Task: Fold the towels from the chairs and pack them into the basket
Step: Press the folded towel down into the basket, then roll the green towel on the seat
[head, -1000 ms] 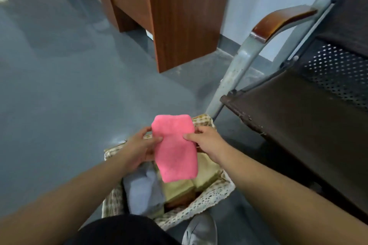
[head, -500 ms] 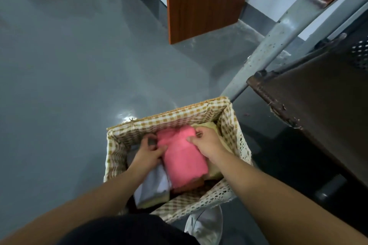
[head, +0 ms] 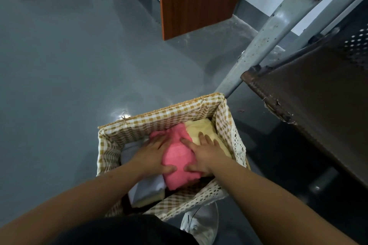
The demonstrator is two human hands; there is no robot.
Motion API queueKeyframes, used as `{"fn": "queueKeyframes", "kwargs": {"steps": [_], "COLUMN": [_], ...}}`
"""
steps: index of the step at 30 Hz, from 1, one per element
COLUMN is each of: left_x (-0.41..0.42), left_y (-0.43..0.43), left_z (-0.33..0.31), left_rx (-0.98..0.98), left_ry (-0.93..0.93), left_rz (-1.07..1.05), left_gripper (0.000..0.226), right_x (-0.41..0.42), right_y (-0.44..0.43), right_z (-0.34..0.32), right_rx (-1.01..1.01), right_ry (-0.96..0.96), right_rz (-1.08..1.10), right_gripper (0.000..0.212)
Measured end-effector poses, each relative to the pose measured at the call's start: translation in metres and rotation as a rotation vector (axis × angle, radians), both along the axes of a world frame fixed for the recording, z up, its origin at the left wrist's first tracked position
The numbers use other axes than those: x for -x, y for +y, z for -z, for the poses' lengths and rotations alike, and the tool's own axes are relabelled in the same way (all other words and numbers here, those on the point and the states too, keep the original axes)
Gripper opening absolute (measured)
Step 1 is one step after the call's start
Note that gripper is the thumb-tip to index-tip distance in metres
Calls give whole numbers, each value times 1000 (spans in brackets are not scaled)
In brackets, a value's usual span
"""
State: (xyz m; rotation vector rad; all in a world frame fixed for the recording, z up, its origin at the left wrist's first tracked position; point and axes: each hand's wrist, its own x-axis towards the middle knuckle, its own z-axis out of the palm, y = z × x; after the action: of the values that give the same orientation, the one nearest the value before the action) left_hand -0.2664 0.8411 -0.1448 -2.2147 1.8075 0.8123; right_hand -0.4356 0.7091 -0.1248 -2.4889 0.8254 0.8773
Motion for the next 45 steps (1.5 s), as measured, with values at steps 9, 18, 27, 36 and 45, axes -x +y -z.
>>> {"fn": "queueKeyframes", "kwargs": {"steps": [9, 18, 27, 36, 45], "left_x": [-4, 100, 367, 599, 727], "left_y": [-43, -138, -201, -232, -252], "left_z": [-101, -290, -336, -291, -220], "left_rx": [94, 617, 676, 453, 208], "left_ry": [108, 66, 264, 355, 528], "left_rz": [41, 57, 381, 628, 708], "left_gripper": [50, 26, 28, 32, 57], "right_x": [18, 176, 456, 639, 722], "right_y": [-8, -54, -46, -32, -42], "right_z": [-89, -272, -311, -276, -206], "right_rx": [3, 408, 737, 794, 882], "right_ry": [-445, -749, -619, -435, -45], "right_rz": [314, 569, 1042, 1334, 1335], "right_gripper": [50, 26, 30, 45, 36]}}
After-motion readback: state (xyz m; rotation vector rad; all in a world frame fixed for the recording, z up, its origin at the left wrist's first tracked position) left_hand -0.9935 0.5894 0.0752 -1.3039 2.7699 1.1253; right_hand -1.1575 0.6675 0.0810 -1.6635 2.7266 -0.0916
